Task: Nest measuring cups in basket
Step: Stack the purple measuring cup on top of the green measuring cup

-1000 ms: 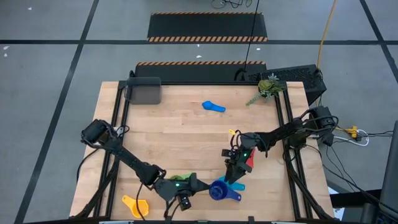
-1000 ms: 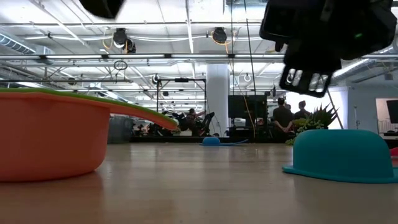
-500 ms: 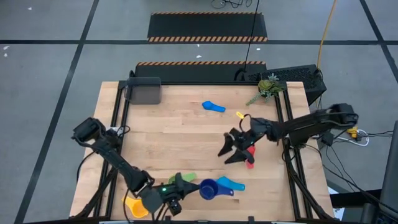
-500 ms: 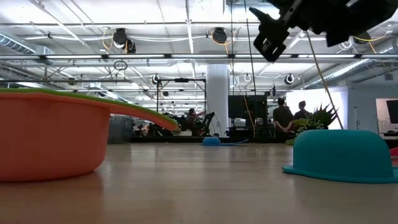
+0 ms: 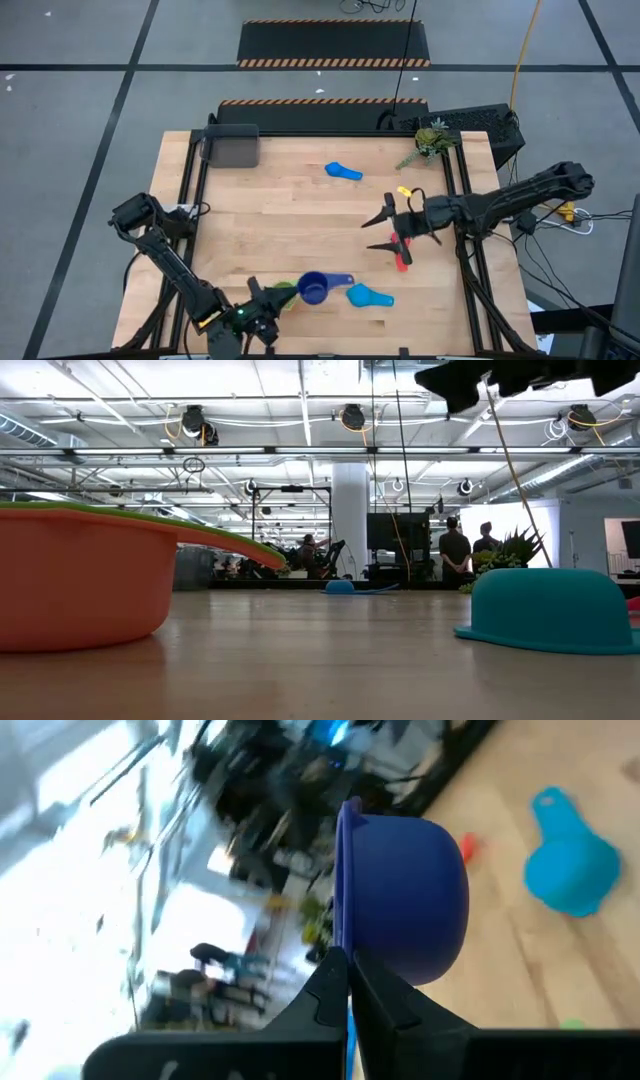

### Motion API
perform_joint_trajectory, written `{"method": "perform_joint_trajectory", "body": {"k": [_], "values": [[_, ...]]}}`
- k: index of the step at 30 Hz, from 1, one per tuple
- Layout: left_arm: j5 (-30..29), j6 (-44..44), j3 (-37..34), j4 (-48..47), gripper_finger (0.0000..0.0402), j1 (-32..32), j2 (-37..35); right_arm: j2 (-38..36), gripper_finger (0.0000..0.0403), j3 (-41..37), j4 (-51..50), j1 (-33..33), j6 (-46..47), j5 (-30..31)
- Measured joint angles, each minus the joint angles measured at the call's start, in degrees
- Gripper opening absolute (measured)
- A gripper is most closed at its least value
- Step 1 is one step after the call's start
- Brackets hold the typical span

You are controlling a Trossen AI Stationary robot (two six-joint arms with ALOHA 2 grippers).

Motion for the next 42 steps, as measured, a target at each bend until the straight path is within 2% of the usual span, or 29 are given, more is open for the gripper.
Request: {"method": "perform_joint_trajectory", "body": {"k": [4,10,15,20,37,42], "values": [[-4.4,-7.9,0.0,0.0,0.0000,0.0,0.0,2.3,0.0246,0.0,3.5,4.0,-12.1,7.0],[-4.6,-16.0,0.0,0.0,0.0000,0.7,0.0,7.4,0.0222,0.0,13.8,8.3,-26.2,11.2],[-4.7,-19.8,0.0,0.0,0.0000,1.3,0.0,10.8,0.0202,0.0,19.8,11.0,-32.9,15.7],[-4.7,-20.7,0.0,0.1,0.0000,1.4,0.0,13.5,0.0191,0.0,25.2,12.2,-35.0,19.3],[-4.7,-18.4,0.0,0.0,0.0000,3.4,0.0,23.7,0.0189,0.0,42.5,12.1,-33.5,19.0],[-4.7,-16.8,0.0,0.1,0.0000,4.0,0.0,25.7,0.0182,0.0,44.7,11.5,-33.4,19.3]]}}
